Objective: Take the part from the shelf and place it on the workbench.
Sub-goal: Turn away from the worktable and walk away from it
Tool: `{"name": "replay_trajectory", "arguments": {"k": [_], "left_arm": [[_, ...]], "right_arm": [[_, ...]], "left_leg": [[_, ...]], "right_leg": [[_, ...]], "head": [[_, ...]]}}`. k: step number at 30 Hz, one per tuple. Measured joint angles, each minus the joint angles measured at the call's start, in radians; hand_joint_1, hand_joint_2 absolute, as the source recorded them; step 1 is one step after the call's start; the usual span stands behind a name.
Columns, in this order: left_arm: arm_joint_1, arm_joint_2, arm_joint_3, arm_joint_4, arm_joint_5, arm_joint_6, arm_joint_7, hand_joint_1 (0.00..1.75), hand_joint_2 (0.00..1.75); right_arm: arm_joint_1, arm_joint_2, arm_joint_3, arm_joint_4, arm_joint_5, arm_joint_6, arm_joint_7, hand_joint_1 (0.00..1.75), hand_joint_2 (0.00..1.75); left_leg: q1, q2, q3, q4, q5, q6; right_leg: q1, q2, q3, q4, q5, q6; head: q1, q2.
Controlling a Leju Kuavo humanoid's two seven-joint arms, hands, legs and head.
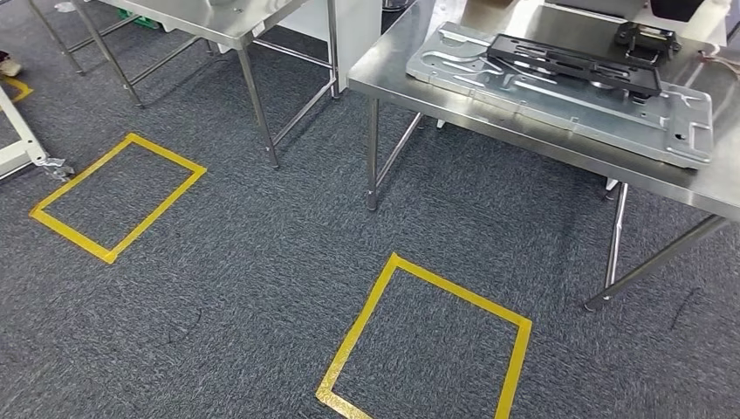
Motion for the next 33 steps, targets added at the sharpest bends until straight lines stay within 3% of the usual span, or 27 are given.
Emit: {"name": "replay_trajectory", "arguments": {"k": [1,2,4,6,8,10,12,14,16,17,18,19,21,22,23,25,27,29,31,32,33], "left_arm": [[0.000,0.000,0.000,0.000,0.000,0.000,0.000,0.00,0.00],[0.001,0.000,0.000,0.000,0.000,0.000,0.000,0.00,0.00],[0.002,0.000,0.000,0.000,-0.001,0.000,0.000,0.00,0.00],[0.001,-0.001,0.000,0.000,-0.001,0.000,0.000,0.00,0.00],[0.000,-0.001,0.000,0.000,-0.001,0.000,0.000,0.00,0.00],[0.003,-0.001,0.001,0.000,-0.002,-0.001,0.000,0.00,0.00],[0.005,-0.001,0.001,0.000,-0.003,-0.002,0.000,0.00,0.00],[0.002,-0.001,0.001,0.000,-0.004,-0.003,0.000,0.00,0.00],[0.000,-0.001,0.001,0.000,-0.005,-0.004,0.001,0.00,0.00],[0.002,-0.001,0.001,0.000,-0.006,-0.004,0.001,0.00,0.00],[0.004,-0.001,0.001,0.000,-0.006,-0.005,0.001,0.00,0.00],[0.005,0.000,0.001,0.000,-0.007,-0.005,0.001,0.00,0.00],[0.002,0.001,0.001,0.000,-0.008,-0.005,0.001,0.00,0.00],[0.001,0.002,0.001,0.000,-0.008,-0.006,0.001,0.00,0.00],[0.000,0.002,0.001,0.000,-0.008,-0.006,0.001,0.00,0.00],[0.004,0.004,0.002,0.000,-0.008,-0.007,0.002,0.00,0.00],[0.006,0.005,0.003,0.000,-0.008,-0.007,0.003,0.00,0.00],[0.003,0.004,0.003,0.000,-0.008,-0.007,0.003,0.00,0.00],[0.001,0.005,0.003,0.000,-0.008,-0.007,0.003,0.00,0.00],[0.001,0.005,0.003,0.000,-0.008,-0.007,0.003,0.00,0.00],[0.002,0.005,0.003,0.000,-0.008,-0.007,0.003,0.00,0.00]], "right_arm": [[0.001,0.000,0.000,0.000,0.001,0.000,0.001,0.00,0.00],[0.001,-0.001,0.000,0.000,0.003,0.000,0.001,0.00,0.00],[0.002,-0.001,0.000,0.000,0.004,0.003,0.001,0.00,0.00],[0.004,-0.002,0.001,0.001,0.005,0.007,0.002,0.00,0.00],[0.003,-0.002,0.001,0.001,0.005,0.011,0.004,0.00,0.00],[-0.001,-0.003,0.002,0.001,0.006,0.014,0.007,0.00,0.00],[-0.001,-0.003,0.003,0.001,0.007,0.015,0.010,0.00,0.00],[0.002,-0.003,0.004,0.001,0.008,0.016,0.012,0.00,0.00],[0.004,-0.003,0.004,0.002,0.009,0.017,0.014,0.00,0.00],[0.004,-0.003,0.004,0.002,0.009,0.017,0.016,0.00,0.00],[0.003,-0.003,0.004,0.002,0.010,0.018,0.018,0.00,0.00],[0.002,-0.003,0.004,0.002,0.011,0.020,0.020,0.00,0.00],[0.002,-0.003,0.005,0.002,0.012,0.025,0.022,0.00,0.00],[0.001,-0.003,0.005,0.002,0.013,0.026,0.023,0.00,0.00],[0.000,-0.003,0.006,0.002,0.013,0.028,0.024,0.00,0.00],[-0.004,-0.003,0.006,0.002,0.013,0.029,0.024,0.00,0.00],[-0.005,-0.003,0.006,0.002,0.014,0.029,0.025,0.00,0.00],[-0.003,-0.003,0.006,0.002,0.014,0.029,0.025,0.00,0.00],[-0.001,-0.003,0.006,0.003,0.014,0.029,0.025,0.00,0.00],[0.000,-0.003,0.006,0.003,0.014,0.029,0.025,0.00,0.00],[0.000,-0.003,0.006,0.003,0.014,0.029,0.025,0.00,0.00]], "left_leg": [[0.000,-0.012,-0.002,0.001,0.001,0.000],[0.000,-0.026,-0.002,0.003,0.001,0.000],[0.001,-0.054,-0.002,0.009,0.000,-0.004],[-0.001,-0.078,-0.008,0.019,-0.004,-0.014],[-0.001,-0.098,-0.017,0.024,-0.003,-0.028],[0.003,-0.109,-0.024,0.024,0.000,-0.041],[0.004,-0.071,-0.043,0.064,-0.027,-0.051],[0.005,-0.020,-0.096,0.179,-0.092,-0.060],[0.008,-0.005,-0.145,0.290,-0.135,-0.067],[0.009,-0.002,-0.147,0.300,-0.129,-0.068],[0.010,0.003,-0.130,0.271,-0.108,-0.068],[0.009,0.015,-0.094,0.208,-0.075,-0.066],[0.004,0.056,-0.023,0.073,-0.029,-0.056],[0.000,0.070,-0.005,0.034,-0.020,-0.050],[-0.003,0.074,0.000,0.019,-0.020,-0.044],[-0.003,0.052,0.000,0.014,-0.015,-0.032],[0.003,0.031,0.005,0.002,-0.005,-0.019],[0.004,0.011,0.004,-0.003,0.002,-0.010],[0.003,-0.013,0.000,-0.003,0.005,-0.007],[0.003,-0.027,0.001,-0.002,0.005,-0.007],[0.002,-0.041,0.001,0.000,0.004,-0.008]], "right_leg": [[-0.001,0.003,-0.019,0.037,-0.005,0.001],[-0.003,0.005,-0.021,0.038,0.010,0.002],[-0.008,0.022,0.024,-0.065,0.083,0.001],[-0.012,0.065,0.075,-0.179,0.128,-0.002],[-0.010,0.082,0.087,-0.213,0.131,-0.009],[-0.010,0.059,0.088,-0.219,0.136,-0.020],[-0.012,0.034,0.092,-0.228,0.141,-0.035],[-0.009,0.005,0.093,-0.230,0.141,-0.044],[-0.006,-0.025,0.092,-0.230,0.139,-0.047],[-0.005,-0.038,0.093,-0.230,0.138,-0.047],[-0.005,-0.051,0.094,-0.229,0.137,-0.046],[-0.005,-0.062,0.097,-0.229,0.135,-0.044],[-0.002,-0.084,0.103,-0.229,0.131,-0.037],[0.000,-0.094,0.106,-0.229,0.129,-0.032],[0.002,-0.103,0.108,-0.229,0.127,-0.027],[0.001,-0.115,0.114,-0.231,0.125,-0.015],[-0.002,-0.079,0.107,-0.205,0.100,-0.004],[-0.005,-0.018,0.057,-0.100,0.039,0.001],[-0.005,0.003,-0.007,0.023,-0.007,0.003],[-0.005,0.005,-0.021,0.045,-0.002,0.004],[-0.006,0.008,-0.018,0.028,0.024,0.004]], "head": [[0.000,0.000],[0.000,0.000],[0.000,0.000],[0.000,0.000],[0.000,0.000],[0.000,0.000],[0.000,0.000],[0.000,0.000],[0.000,0.000],[0.000,0.000],[0.000,0.000],[0.000,0.000],[0.000,0.000],[0.000,0.000],[0.000,0.000],[0.000,0.000],[0.000,0.000],[0.000,0.000],[0.000,0.000],[0.000,0.000],[0.000,0.000]]}}
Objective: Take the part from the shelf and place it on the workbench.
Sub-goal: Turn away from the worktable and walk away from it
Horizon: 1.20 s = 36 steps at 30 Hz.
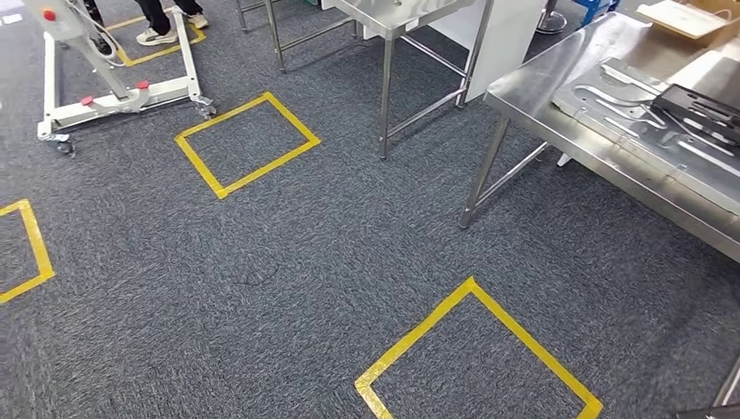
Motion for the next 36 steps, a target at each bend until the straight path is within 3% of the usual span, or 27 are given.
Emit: {"name": "replay_trajectory", "arguments": {"k": [1,3,5,7,9,12,13,14,15,16,18,20,22,23,25,27,28,29,30,31,32,34,36], "left_arm": [[0.000,0.000,0.000,0.000,0.000,0.000,0.000,0.00,0.00],[0.000,0.000,0.000,0.000,0.000,-0.002,0.000,0.00,0.00],[-0.001,0.000,0.000,0.000,-0.001,-0.004,0.000,0.00,0.00],[0.002,0.000,0.000,0.000,-0.002,-0.006,0.001,0.00,0.00],[0.004,0.000,0.000,0.000,-0.002,-0.006,0.002,0.00,0.00],[-0.001,0.000,0.000,0.000,-0.002,-0.005,0.002,0.00,0.00],[-0.002,0.000,0.000,0.000,-0.002,-0.005,0.002,0.00,0.00],[-0.001,0.000,0.000,0.000,-0.002,-0.005,0.002,0.00,0.00],[0.001,0.000,0.000,0.000,-0.003,-0.005,0.002,0.00,0.00],[0.003,0.001,0.000,0.000,-0.003,-0.005,0.003,0.00,0.00],[0.002,0.001,0.000,0.000,-0.003,-0.005,0.003,0.00,0.00],[-0.001,0.002,0.000,0.000,-0.003,-0.005,0.003,0.00,0.00],[0.002,0.002,0.001,0.000,-0.002,-0.005,0.004,0.00,0.00],[0.004,0.002,0.001,0.000,-0.002,-0.004,0.005,0.00,0.00],[0.005,0.002,0.001,0.000,-0.003,-0.003,0.006,0.00,0.00],[0.003,0.002,0.001,0.000,-0.003,-0.003,0.006,0.00,0.00],[0.002,0.002,0.001,0.000,-0.003,-0.002,0.006,0.00,0.00],[0.001,0.002,0.001,0.000,-0.003,-0.002,0.006,0.00,0.00],[0.001,0.002,0.002,0.000,-0.003,-0.002,0.006,0.00,0.00],[0.002,0.002,0.002,0.000,-0.003,-0.002,0.006,0.00,0.00],[0.002,0.002,0.002,0.000,-0.003,-0.002,0.006,0.00,0.00],[0.000,0.002,0.002,0.000,-0.003,-0.002,0.007,0.00,0.00],[0.000,0.002,0.002,0.000,-0.003,-0.002,0.007,0.00,0.00]], "right_arm": [[0.000,0.000,0.000,0.000,0.000,0.000,0.000,0.00,0.00],[0.002,0.000,0.000,0.000,0.000,0.001,0.000,0.00,0.00],[0.002,-0.001,0.000,0.001,0.001,0.003,0.000,0.00,0.00],[-0.002,-0.001,0.000,0.001,0.001,0.004,0.001,0.00,0.00],[-0.003,0.000,0.000,0.001,0.001,0.005,0.002,0.00,0.00],[0.001,0.000,0.000,0.002,0.001,0.006,0.003,0.00,0.00],[0.002,0.000,0.000,0.002,0.001,0.006,0.003,0.00,0.00],[0.002,0.000,0.000,0.002,0.001,0.006,0.003,0.00,0.00],[0.002,0.000,0.000,0.002,0.001,0.006,0.003,0.00,0.00],[0.001,0.000,0.000,0.002,0.001,0.006,0.003,0.00,0.00],[0.001,0.000,0.000,0.002,0.001,0.008,0.003,0.00,0.00],[-0.001,0.000,0.000,0.003,0.001,0.015,0.004,0.00,0.00],[-0.005,0.000,0.000,0.003,0.001,0.024,0.008,0.00,0.00],[-0.007,0.000,0.000,0.003,0.002,0.028,0.011,0.00,0.00],[-0.008,-0.001,0.001,0.003,0.002,0.036,0.015,0.00,0.00],[-0.004,-0.001,0.001,0.003,0.004,0.040,0.017,0.00,0.00],[-0.003,-0.001,0.001,0.003,0.004,0.041,0.018,0.00,0.00],[-0.002,-0.001,0.001,0.004,0.004,0.042,0.018,0.00,0.00],[-0.002,-0.001,0.001,0.004,0.004,0.042,0.018,0.00,0.00],[-0.002,-0.001,0.001,0.004,0.004,0.042,0.018,0.00,0.00],[-0.001,-0.001,0.001,0.004,0.005,0.043,0.018,0.00,0.00],[0.001,-0.001,0.001,0.004,0.005,0.043,0.018,0.00,0.00],[0.000,-0.002,0.001,0.005,0.006,0.042,0.019,0.00,0.00]], "left_leg": [[0.000,-0.014,0.001,0.002,-0.001,-0.001],[-0.001,-0.040,-0.003,0.012,-0.005,-0.008],[0.000,-0.061,-0.013,0.019,-0.006,-0.021],[0.002,-0.082,-0.020,0.018,-0.004,-0.035],[0.002,-0.057,-0.031,0.042,-0.021,-0.044],[0.004,0.023,-0.111,0.210,-0.110,-0.056],[0.005,0.033,-0.139,0.269,-0.133,-0.059],[0.007,0.038,-0.153,0.299,-0.138,-0.061],[0.007,0.041,-0.147,0.290,-0.123,-0.062],[0.008,0.048,-0.119,0.241,-0.093,-0.061],[0.004,0.082,-0.042,0.098,-0.033,-0.055],[-0.003,0.104,-0.005,0.023,-0.015,-0.042],[-0.006,0.089,-0.006,0.015,-0.016,-0.029],[-0.005,0.080,-0.003,0.010,-0.012,-0.023],[0.000,0.061,0.003,-0.002,-0.003,-0.010],[0.001,0.041,0.003,-0.005,0.002,-0.003],[-0.001,0.029,0.001,-0.004,0.002,-0.002],[-0.002,0.017,0.001,-0.003,0.002,-0.002],[-0.003,0.003,0.001,-0.002,0.001,-0.002],[-0.003,-0.011,0.003,0.000,0.000,-0.003],[-0.003,-0.025,0.004,0.002,-0.001,-0.005],[-0.004,-0.050,0.001,0.008,-0.005,-0.013],[-0.001,-0.070,-0.006,0.011,-0.006,-0.024]], "right_leg": [[-0.001,0.005,0.020,-0.051,0.039,-0.001],[-0.005,0.046,0.070,-0.179,0.105,-0.007],[-0.006,0.080,0.091,-0.238,0.120,-0.014],[-0.004,0.068,0.094,-0.243,0.119,-0.023],[-0.006,0.042,0.101,-0.254,0.123,-0.038],[-0.002,-0.004,0.105,-0.260,0.122,-0.053],[0.000,-0.019,0.105,-0.260,0.121,-0.054],[0.001,-0.033,0.106,-0.259,0.120,-0.054],[0.001,-0.047,0.107,-0.259,0.118,-0.053],[0.001,-0.059,0.110,-0.259,0.116,-0.052],[0.004,-0.082,0.118,-0.258,0.110,-0.045],[0.007,-0.100,0.124,-0.258,0.105,-0.035],[0.008,-0.115,0.130,-0.261,0.102,-0.023],[0.006,-0.112,0.134,-0.259,0.099,-0.017],[0.003,-0.070,0.118,-0.216,0.065,-0.009],[0.001,-0.018,0.058,-0.097,0.001,-0.007],[0.001,-0.007,0.025,-0.034,-0.024,-0.007],[0.001,-0.003,0.001,0.006,-0.030,-0.007],[0.001,-0.002,-0.006,0.010,-0.015,-0.008],[0.001,0.002,0.005,-0.024,0.018,-0.010],[0.001,0.014,0.031,-0.088,0.062,-0.012],[-0.001,0.061,0.079,-0.206,0.116,-0.018],[0.001,0.084,0.094,-0.245,0.121,-0.024]], "head": [[0.000,0.000],[0.000,0.000],[0.000,0.000],[0.000,0.000],[0.000,0.000],[0.000,0.000],[0.000,0.000],[0.000,0.000],[-0.001,0.000],[0.000,0.000],[0.000,0.000],[0.000,0.000],[0.000,0.000],[0.000,0.000],[0.000,0.000],[0.000,0.000],[0.000,0.000],[0.000,0.000],[0.000,0.000],[0.000,0.000],[0.000,0.000],[0.000,0.000],[0.000,0.000]]}}
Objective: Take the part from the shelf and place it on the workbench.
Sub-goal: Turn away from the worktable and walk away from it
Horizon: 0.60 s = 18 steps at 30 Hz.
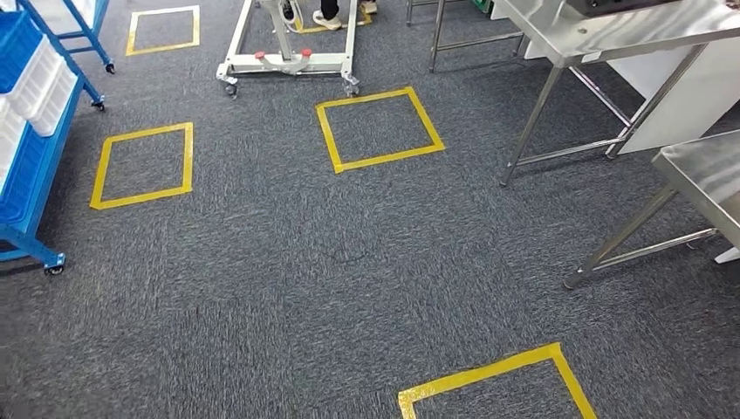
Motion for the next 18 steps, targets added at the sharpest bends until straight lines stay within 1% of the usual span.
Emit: {"name": "replay_trajectory", "arguments": {"k": [1,2,3,4,5,6,7,8,9,10,11,12,13,14,15,16,17,18], "left_arm": [[0.001,0.000,0.000,0.000,0.000,0.000,0.000,0.00,0.00],[0.002,0.000,0.001,0.000,0.000,0.000,0.000,0.00,0.00],[0.003,0.000,0.001,0.000,0.000,0.000,0.000,0.00,0.00],[0.003,-0.001,0.002,0.000,0.000,0.000,0.001,0.00,0.00],[0.002,-0.001,0.002,0.000,0.000,0.000,0.001,0.00,0.00],[0.000,-0.002,0.002,0.000,0.000,0.000,0.001,0.00,0.00],[-0.002,-0.001,0.002,0.000,0.000,0.000,0.001,0.00,0.00],[-0.002,-0.001,0.002,0.000,0.000,0.000,0.001,0.00,0.00],[-0.001,-0.001,0.002,0.000,-0.001,0.000,0.002,0.00,0.00],[0.001,-0.001,0.002,0.000,-0.002,-0.001,0.002,0.00,0.00],[0.002,-0.001,0.002,0.000,-0.003,-0.001,0.003,0.00,0.00],[0.003,-0.001,0.002,0.000,-0.004,-0.002,0.004,0.00,0.00],[0.001,0.000,0.002,0.000,-0.006,-0.002,0.004,0.00,0.00],[0.000,0.000,0.002,0.000,-0.006,-0.002,0.004,0.00,0.00],[-0.001,0.000,0.002,0.000,-0.006,-0.002,0.004,0.00,0.00],[-0.001,0.001,0.002,0.000,-0.006,-0.001,0.004,0.00,0.00],[0.001,0.001,0.002,0.000,-0.006,-0.001,0.005,0.00,0.00],[0.003,0.002,0.003,0.000,-0.006,-0.001,0.005,0.00,0.00]], "right_arm": [[-0.002,0.000,0.000,0.000,0.000,0.000,0.000,0.00,0.00],[-0.003,0.000,0.000,0.000,0.001,0.000,0.000,0.00,0.00],[-0.004,0.000,0.000,0.000,0.001,0.000,0.001,0.00,0.00],[-0.003,0.000,0.000,0.000,0.001,0.000,0.001,0.00,0.00],[-0.001,0.000,0.000,0.000,0.001,0.001,0.001,0.00,0.00],[0.001,0.000,0.000,0.000,0.001,0.004,0.001,0.00,0.00],[0.002,0.000,0.000,0.000,0.001,0.008,0.001,0.00,0.00],[0.003,0.000,0.000,0.000,0.001,0.012,0.002,0.00,0.00],[0.003,0.000,0.000,0.001,0.002,0.015,0.003,0.00,0.00],[0.002,0.000,0.000,0.001,0.002,0.017,0.004,0.00,0.00],[0.001,0.000,0.000,0.001,0.003,0.017,0.006,0.00,0.00],[0.001,0.000,0.000,0.001,0.004,0.018,0.009,0.00,0.00],[0.001,0.000,0.000,0.001,0.004,0.019,0.010,0.00,0.00],[0.000,0.000,0.000,0.001,0.005,0.020,0.011,0.00,0.00],[0.000,0.000,0.000,0.001,0.005,0.022,0.011,0.00,0.00],[-0.002,0.000,0.000,0.001,0.005,0.024,0.011,0.00,0.00],[-0.004,0.000,0.000,0.000,0.006,0.026,0.012,0.00,0.00],[-0.006,0.000,0.000,0.000,0.006,0.028,0.013,0.00,0.00]], "left_leg": [[0.002,-0.011,-0.004,-0.001,0.001,-0.006],[0.004,-0.014,-0.006,0.001,0.000,-0.012],[0.004,-0.001,-0.011,0.012,-0.007,-0.016],[0.003,0.023,-0.024,0.041,-0.024,-0.020],[0.003,0.054,-0.047,0.090,-0.050,-0.023],[0.003,0.081,-0.079,0.153,-0.079,-0.026],[0.006,0.095,-0.111,0.216,-0.104,-0.029],[0.008,0.101,-0.133,0.259,-0.115,-0.032],[0.009,0.106,-0.139,0.270,-0.110,-0.034],[0.010,0.111,-0.126,0.245,-0.089,-0.034],[0.010,0.120,-0.096,0.189,-0.058,-0.033],[0.008,0.142,-0.060,0.120,-0.031,-0.030],[0.004,0.160,-0.030,0.061,-0.011,-0.025],[0.000,0.173,-0.010,0.022,-0.001,-0.020],[-0.005,0.179,-0.004,0.006,-0.002,-0.015],[-0.008,0.168,-0.005,0.004,-0.001,-0.009],[-0.008,0.157,-0.004,0.001,0.002,-0.002],[-0.006,0.147,-0.001,-0.005,0.005,0.004]], "right_leg": [[0.001,-0.012,0.001,-0.003,0.001,-0.004],[0.000,-0.024,0.004,-0.006,0.003,-0.009],[-0.001,-0.037,0.008,-0.011,0.004,-0.016],[-0.002,-0.051,0.011,-0.015,0.004,-0.023],[-0.001,-0.066,0.014,-0.018,0.004,-0.028],[0.001,-0.081,0.017,-0.019,0.002,-0.033],[0.004,-0.097,0.018,-0.018,0.000,-0.035],[0.005,-0.112,0.019,-0.018,-0.002,-0.036],[0.006,-0.126,0.021,-0.018,-0.004,-0.036],[0.006,-0.139,0.023,-0.018,-0.006,-0.035],[0.006,-0.150,0.026,-0.018,-0.009,-0.033],[0.007,-0.162,0.030,-0.018,-0.012,-0.030],[0.009,-0.173,0.034,-0.017,-0.015,-0.025],[0.011,-0.183,0.037,-0.017,-0.018,-0.020],[0.011,-0.193,0.039,-0.017,-0.021,-0.015],[0.011,-0.201,0.042,-0.017,-0.023,-0.009],[0.009,-0.206,0.045,-0.017,-0.025,-0.003],[0.007,-0.194,0.046,-0.011,-0.032,0.003]], "head": [[0.000,0.000],[0.000,0.000],[0.000,0.000],[0.000,0.000],[0.000,0.000],[0.000,0.000],[0.000,0.000],[0.000,0.000],[0.000,0.000],[0.000,0.000],[0.000,0.000],[0.000,0.000],[0.000,0.000],[0.000,0.000],[0.000,0.000],[0.000,0.000],[0.000,0.000],[0.000,0.000]]}}
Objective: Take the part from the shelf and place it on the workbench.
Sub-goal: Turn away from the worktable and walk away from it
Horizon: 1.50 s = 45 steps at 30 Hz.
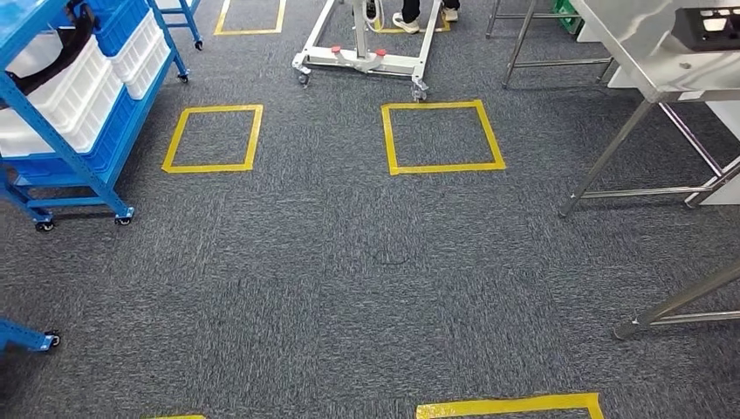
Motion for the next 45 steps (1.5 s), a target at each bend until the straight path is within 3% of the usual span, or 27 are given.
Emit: {"name": "replay_trajectory", "arguments": {"k": [1,3,5,6,7,8,10,12,14,15,17,19,21,22,23,26,27,29,30,32,34,36,37,38,41,43,45], "left_arm": [[0.001,0.000,0.000,0.000,0.000,0.000,0.000,0.00,0.00],[0.000,0.000,0.000,0.000,0.000,0.000,0.001,0.00,0.00],[-0.002,0.000,0.000,0.000,0.000,0.000,0.001,0.00,0.00],[-0.003,0.001,0.000,0.000,0.000,0.000,0.001,0.00,0.00],[-0.002,0.001,0.000,0.000,0.000,0.000,0.001,0.00,0.00],[-0.002,0.001,0.000,0.000,0.000,-0.001,0.001,0.00,0.00],[-0.003,0.001,0.001,0.000,0.000,-0.002,0.001,0.00,0.00],[-0.004,0.000,0.001,0.000,0.000,-0.003,0.001,0.00,0.00],[-0.002,0.000,0.001,0.000,-0.001,-0.004,0.002,0.00,0.00],[0.000,0.000,0.001,0.000,-0.001,-0.004,0.003,0.00,0.00],[0.001,0.000,0.001,0.000,-0.002,-0.004,0.004,0.00,0.00],[-0.002,-0.001,0.001,0.000,-0.003,-0.004,0.005,0.00,0.00],[-0.003,-0.001,0.001,0.000,-0.004,-0.004,0.005,0.00,0.00],[-0.001,-0.001,0.001,0.000,-0.004,-0.004,0.005,0.00,0.00],[0.001,-0.001,0.001,0.000,-0.004,-0.004,0.005,0.00,0.00],[-0.001,-0.001,0.001,0.000,-0.006,-0.002,0.004,0.00,0.00],[-0.002,-0.001,0.001,0.000,-0.008,-0.001,0.003,0.00,0.00],[-0.002,0.000,0.002,0.000,-0.011,0.001,0.002,0.00,0.00],[0.000,0.000,0.003,0.000,-0.012,0.002,0.002,0.00,0.00],[0.001,0.001,0.004,0.000,-0.012,0.004,0.002,0.00,0.00],[-0.002,0.001,0.004,0.000,-0.013,0.005,0.002,0.00,0.00],[-0.005,0.001,0.004,0.000,-0.014,0.005,0.002,0.00,0.00],[-0.005,0.002,0.004,0.000,-0.014,0.005,0.002,0.00,0.00],[-0.004,0.002,0.005,0.000,-0.015,0.005,0.002,0.00,0.00],[-0.005,0.002,0.005,0.000,-0.017,0.005,0.002,0.00,0.00],[-0.005,0.002,0.005,0.000,-0.018,0.004,0.002,0.00,0.00],[-0.002,0.002,0.005,0.000,-0.019,0.004,0.002,0.00,0.00]], "right_arm": [[0.000,0.000,0.000,0.000,0.000,0.001,0.001,0.00,0.00],[0.002,0.000,0.000,0.000,0.001,0.002,0.003,0.00,0.00],[0.005,0.000,0.000,0.000,0.001,0.002,0.005,0.00,0.00],[0.005,0.000,0.000,0.000,0.001,0.002,0.006,0.00,0.00],[0.006,0.000,0.000,0.000,0.002,0.002,0.006,0.00,0.00],[0.006,0.000,0.000,0.000,0.002,0.002,0.007,0.00,0.00],[0.009,0.000,0.000,0.000,0.002,0.002,0.007,0.00,0.00],[0.009,0.000,0.000,0.001,0.003,0.002,0.007,0.00,0.00],[0.006,0.000,0.000,0.001,0.004,0.004,0.009,0.00,0.00],[0.004,0.000,0.000,0.001,0.006,0.006,0.010,0.00,0.00],[0.005,0.000,0.000,0.001,0.009,0.007,0.012,0.00,0.00],[0.008,0.000,0.000,0.001,0.012,0.007,0.014,0.00,0.00],[0.010,0.000,0.000,0.001,0.013,0.007,0.016,0.00,0.00],[0.009,0.000,0.000,0.001,0.013,0.007,0.016,0.00,0.00],[0.009,0.000,0.000,0.001,0.013,0.007,0.016,0.00,0.00],[0.008,0.000,0.000,0.001,0.018,0.007,0.016,0.00,0.00],[0.007,0.000,0.000,0.001,0.020,0.007,0.015,0.00,0.00],[0.002,0.000,0.000,0.001,0.025,0.007,0.012,0.00,0.00],[-0.001,0.000,0.000,0.001,0.027,0.007,0.010,0.00,0.00],[-0.002,0.000,0.000,0.001,0.030,0.007,0.006,0.00,0.00],[0.001,0.000,0.000,0.001,0.033,0.007,0.004,0.00,0.00],[0.003,0.000,0.000,0.001,0.035,0.007,0.003,0.00,0.00],[0.004,0.000,0.000,0.001,0.036,0.008,0.003,0.00,0.00],[0.004,0.000,0.000,0.001,0.037,0.008,0.003,0.00,0.00],[0.006,0.000,0.000,0.001,0.039,0.008,0.003,0.00,0.00],[0.005,-0.001,0.000,0.001,0.039,0.008,0.003,0.00,0.00],[0.001,-0.001,0.000,0.001,0.039,0.011,0.003,0.00,0.00]], "left_leg": [[0.002,-0.010,0.003,-0.006,0.004,0.007],[0.003,-0.030,0.004,-0.011,0.010,0.015],[0.002,-0.053,0.001,-0.010,0.012,0.019],[0.001,-0.067,0.002,-0.010,0.011,0.020],[0.001,-0.081,0.003,-0.008,0.011,0.019],[0.002,-0.096,0.005,-0.006,0.009,0.017],[0.002,-0.123,0.002,0.003,0.004,0.010],[0.004,-0.145,-0.006,0.010,0.002,-0.002],[0.008,-0.166,-0.011,0.008,0.004,-0.016],[0.009,-0.160,-0.013,0.011,0.001,-0.021],[0.008,-0.111,-0.037,0.065,-0.034,-0.029],[0.011,-0.055,-0.099,0.193,-0.101,-0.035],[0.014,-0.040,-0.150,0.295,-0.133,-0.042],[0.015,-0.036,-0.149,0.295,-0.121,-0.044],[0.016,-0.030,-0.127,0.252,-0.091,-0.045],[0.011,0.025,-0.023,0.053,-0.008,-0.036],[0.007,0.038,-0.007,0.022,-0.001,-0.030],[0.003,0.025,-0.007,0.012,-0.001,-0.018],[0.004,0.015,-0.006,0.009,0.001,-0.011],[0.007,-0.006,-0.001,0.000,0.007,0.003],[0.008,-0.027,-0.001,-0.002,0.011,0.012],[0.007,-0.054,-0.003,-0.001,0.012,0.015],[0.006,-0.069,-0.002,-0.001,0.012,0.015],[0.006,-0.084,0.001,0.000,0.011,0.014],[0.005,-0.126,0.002,0.008,0.006,0.005],[0.006,-0.146,-0.007,0.012,0.003,-0.008],[0.008,-0.160,-0.011,0.011,0.004,-0.021]], "right_leg": [[-0.002,0.023,-0.007,0.021,-0.016,0.005],[-0.006,0.082,-0.054,0.120,-0.075,0.009],[-0.007,0.103,-0.117,0.239,-0.121,0.010],[-0.008,0.106,-0.134,0.263,-0.117,0.010],[-0.008,0.109,-0.133,0.249,-0.092,0.010],[-0.009,0.115,-0.117,0.203,-0.053,0.009],[-0.013,0.160,-0.070,0.078,0.015,0.005],[-0.013,0.194,-0.048,0.018,0.033,-0.001],[-0.009,0.177,-0.044,0.012,0.033,-0.011],[-0.009,0.164,-0.039,0.006,0.035,-0.018],[-0.011,0.136,-0.032,-0.006,0.039,-0.031],[-0.006,0.105,-0.029,-0.008,0.037,-0.039],[-0.004,0.074,-0.028,-0.008,0.033,-0.041],[-0.003,0.060,-0.026,-0.008,0.031,-0.040],[-0.003,0.048,-0.023,-0.007,0.028,-0.039],[0.002,0.014,-0.009,-0.005,0.016,-0.026],[0.004,0.004,-0.006,-0.004,0.012,-0.020],[0.005,-0.014,0.000,-0.005,0.008,-0.010],[0.002,-0.009,0.003,-0.002,0.004,-0.004],[-0.004,0.041,-0.011,0.040,-0.028,0.006],[-0.007,0.097,-0.070,0.159,-0.092,0.009],[-0.007,0.108,-0.133,0.269,-0.125,0.009],[-0.008,0.109,-0.144,0.280,-0.112,0.009],[-0.009,0.113,-0.136,0.250,-0.079,0.008],[-0.013,0.166,-0.067,0.068,0.027,0.002],[-0.011,0.187,-0.053,0.023,0.038,-0.003],[-0.010,0.165,-0.049,0.016,0.040,-0.013]], "head": [[0.000,0.000],[0.000,0.000],[0.000,0.000],[0.000,0.000],[0.000,0.000],[0.000,0.000],[0.000,0.000],[0.000,0.000],[0.000,0.000],[0.000,0.000],[-0.001,0.000],[-0.001,0.000],[-0.001,0.000],[-0.001,0.000],[-0.001,0.000],[-0.001,0.000],[-0.001,0.000],[-0.001,0.000],[-0.001,0.000],[-0.001,0.000],[-0.001,0.000],[-0.001,0.000],[-0.001,0.000],[-0.001,0.000],[-0.001,0.000],[-0.001,0.000],[-0.001,0.000]]}}
